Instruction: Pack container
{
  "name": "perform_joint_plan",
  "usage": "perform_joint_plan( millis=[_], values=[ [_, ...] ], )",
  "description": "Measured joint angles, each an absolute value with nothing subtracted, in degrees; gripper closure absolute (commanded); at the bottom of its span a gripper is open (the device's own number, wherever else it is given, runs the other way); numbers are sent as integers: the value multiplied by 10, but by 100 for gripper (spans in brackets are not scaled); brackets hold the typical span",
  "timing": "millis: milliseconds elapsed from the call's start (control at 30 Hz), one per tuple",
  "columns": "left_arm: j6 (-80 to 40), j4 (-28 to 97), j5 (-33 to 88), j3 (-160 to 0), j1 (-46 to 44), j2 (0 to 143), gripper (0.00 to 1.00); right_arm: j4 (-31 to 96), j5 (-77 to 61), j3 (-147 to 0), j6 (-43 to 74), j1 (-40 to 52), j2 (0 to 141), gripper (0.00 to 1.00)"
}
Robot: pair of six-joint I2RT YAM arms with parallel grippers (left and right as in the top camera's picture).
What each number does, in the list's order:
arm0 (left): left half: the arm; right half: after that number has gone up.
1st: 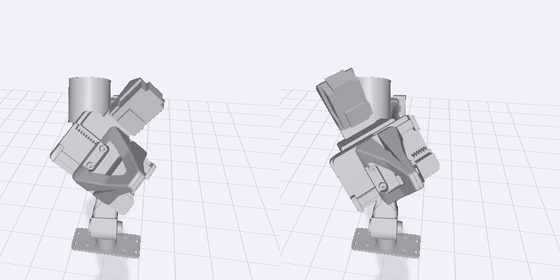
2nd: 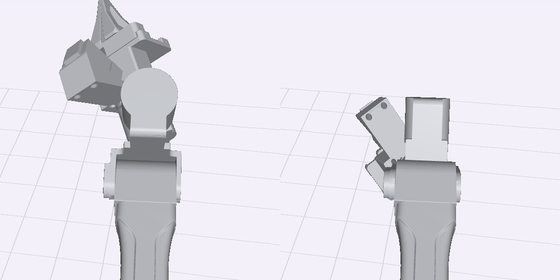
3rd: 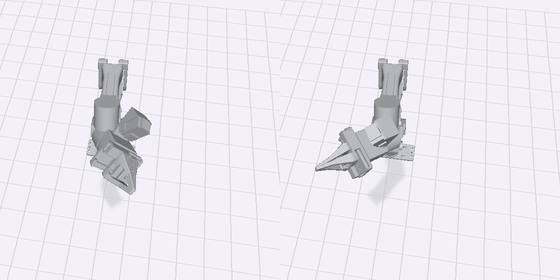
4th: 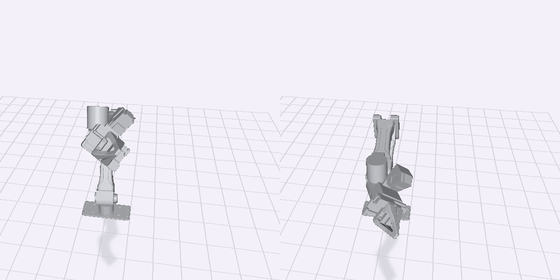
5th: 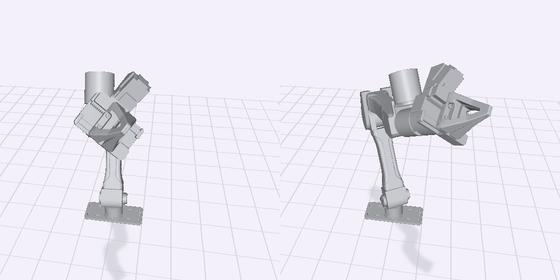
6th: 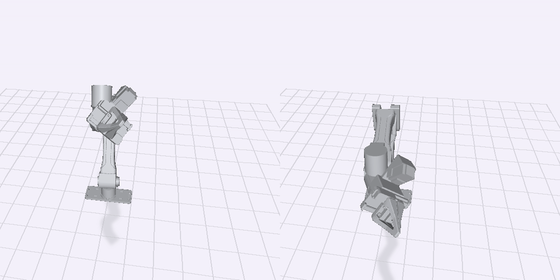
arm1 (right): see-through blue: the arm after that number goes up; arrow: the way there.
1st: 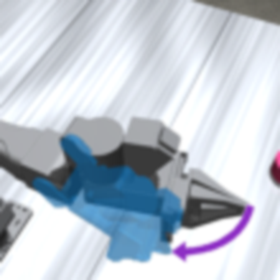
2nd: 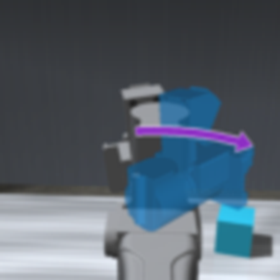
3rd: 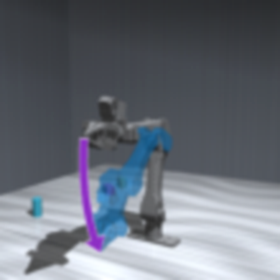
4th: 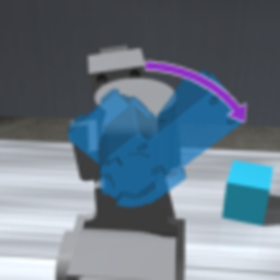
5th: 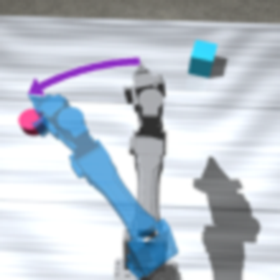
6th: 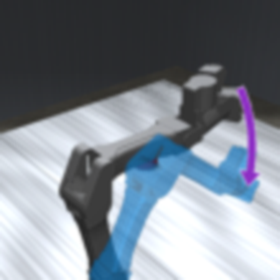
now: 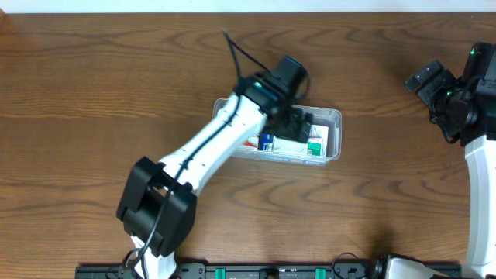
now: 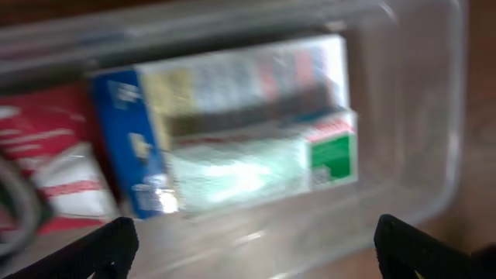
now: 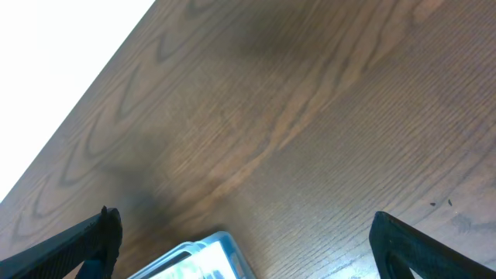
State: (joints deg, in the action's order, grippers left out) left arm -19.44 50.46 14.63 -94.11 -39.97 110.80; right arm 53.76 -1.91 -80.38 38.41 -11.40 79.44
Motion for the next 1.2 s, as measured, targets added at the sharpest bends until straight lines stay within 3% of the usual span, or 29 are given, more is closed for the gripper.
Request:
perform_joint_plan(
  millis=[333,533,1000,1200],
  values=[
    [-192,518,154,-941,-418,1108,2,538,-19,-804,384,-114,794,1],
    [-190,578,156,-941,-381,1078,2,538,-19,-804,384,-114,794,1],
    [-87,629,37,-938,-255,763,2,537,-19,-804,384,-114,794,1],
    [-32,529,7,-818,-169,657,2,538,-19,-804,384,-114,794,1]
  ],
)
